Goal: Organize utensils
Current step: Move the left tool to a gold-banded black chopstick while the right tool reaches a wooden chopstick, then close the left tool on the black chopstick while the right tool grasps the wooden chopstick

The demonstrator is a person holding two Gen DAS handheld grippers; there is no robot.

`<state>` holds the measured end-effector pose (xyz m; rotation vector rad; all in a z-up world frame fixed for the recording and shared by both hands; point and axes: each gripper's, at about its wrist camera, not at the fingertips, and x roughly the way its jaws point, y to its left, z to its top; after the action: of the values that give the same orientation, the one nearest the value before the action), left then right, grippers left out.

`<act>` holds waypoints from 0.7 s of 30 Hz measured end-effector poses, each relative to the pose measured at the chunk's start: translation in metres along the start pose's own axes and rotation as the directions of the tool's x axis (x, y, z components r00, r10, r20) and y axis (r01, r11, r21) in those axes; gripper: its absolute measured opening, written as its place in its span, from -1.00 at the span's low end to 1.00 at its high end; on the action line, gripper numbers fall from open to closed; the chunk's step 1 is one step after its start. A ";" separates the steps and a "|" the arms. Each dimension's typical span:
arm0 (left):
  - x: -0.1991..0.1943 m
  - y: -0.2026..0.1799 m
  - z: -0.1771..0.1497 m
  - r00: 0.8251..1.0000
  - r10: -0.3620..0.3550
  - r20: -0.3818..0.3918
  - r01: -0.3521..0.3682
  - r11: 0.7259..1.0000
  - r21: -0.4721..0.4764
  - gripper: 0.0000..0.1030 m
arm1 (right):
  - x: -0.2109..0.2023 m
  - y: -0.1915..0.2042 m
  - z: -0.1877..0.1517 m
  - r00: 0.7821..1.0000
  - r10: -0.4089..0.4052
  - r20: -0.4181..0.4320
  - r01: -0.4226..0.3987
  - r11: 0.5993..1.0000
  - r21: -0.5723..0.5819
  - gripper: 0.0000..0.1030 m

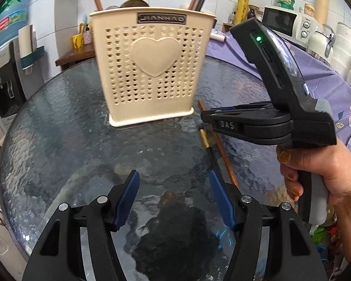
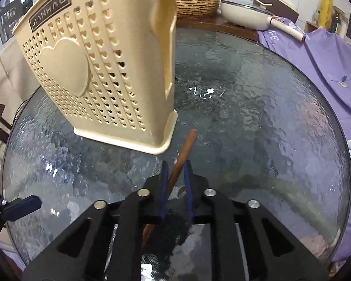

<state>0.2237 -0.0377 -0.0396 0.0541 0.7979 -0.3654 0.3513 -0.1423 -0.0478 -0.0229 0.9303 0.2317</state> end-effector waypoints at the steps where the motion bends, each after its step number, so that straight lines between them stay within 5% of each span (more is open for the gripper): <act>1: 0.002 -0.002 0.001 1.000 -0.005 -0.003 0.005 1.000 0.004 0.18 | -0.001 -0.004 0.000 1.000 0.017 -0.008 -0.017 1.000 0.002 -0.76; 8: 0.017 -0.019 0.012 0.999 -0.042 -0.035 0.044 0.997 0.056 0.15 | -0.006 -0.027 -0.004 0.999 0.028 -0.028 -0.029 1.000 -0.005 -0.79; 21: 0.056 -0.036 0.035 0.993 -0.025 -0.116 0.033 0.997 0.072 -0.46 | -0.005 -0.054 -0.005 0.999 0.004 -0.036 -0.004 1.000 -0.007 -0.79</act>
<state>0.2718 -0.0949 -0.0515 0.1341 0.8998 -0.4225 0.3560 -0.1963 -0.0514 -0.0317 0.9652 0.2385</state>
